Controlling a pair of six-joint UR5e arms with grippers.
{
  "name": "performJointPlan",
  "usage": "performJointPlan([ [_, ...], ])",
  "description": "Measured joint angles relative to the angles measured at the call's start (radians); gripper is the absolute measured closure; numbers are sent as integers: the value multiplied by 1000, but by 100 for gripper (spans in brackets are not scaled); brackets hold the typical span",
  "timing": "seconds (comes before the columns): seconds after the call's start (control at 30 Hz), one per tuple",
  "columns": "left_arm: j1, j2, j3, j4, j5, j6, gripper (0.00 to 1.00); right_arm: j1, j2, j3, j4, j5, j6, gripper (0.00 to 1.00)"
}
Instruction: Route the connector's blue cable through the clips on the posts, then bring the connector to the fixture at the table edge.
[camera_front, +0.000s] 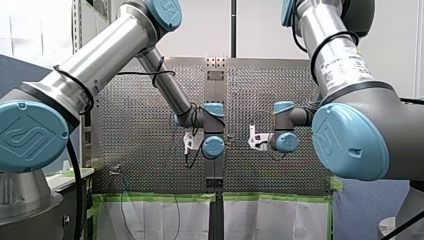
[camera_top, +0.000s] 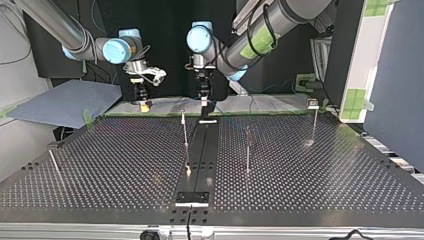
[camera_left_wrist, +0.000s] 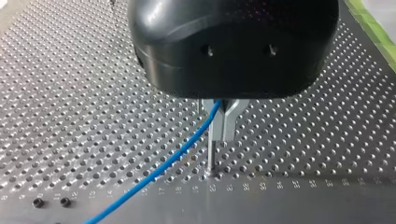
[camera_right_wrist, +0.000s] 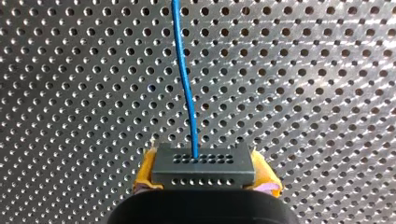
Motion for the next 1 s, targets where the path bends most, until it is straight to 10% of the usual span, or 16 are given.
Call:
performJointPlan([
  [1.0, 5, -71, 82, -54, 13, -36, 100, -41, 19, -48, 30, -6, -6, 100],
])
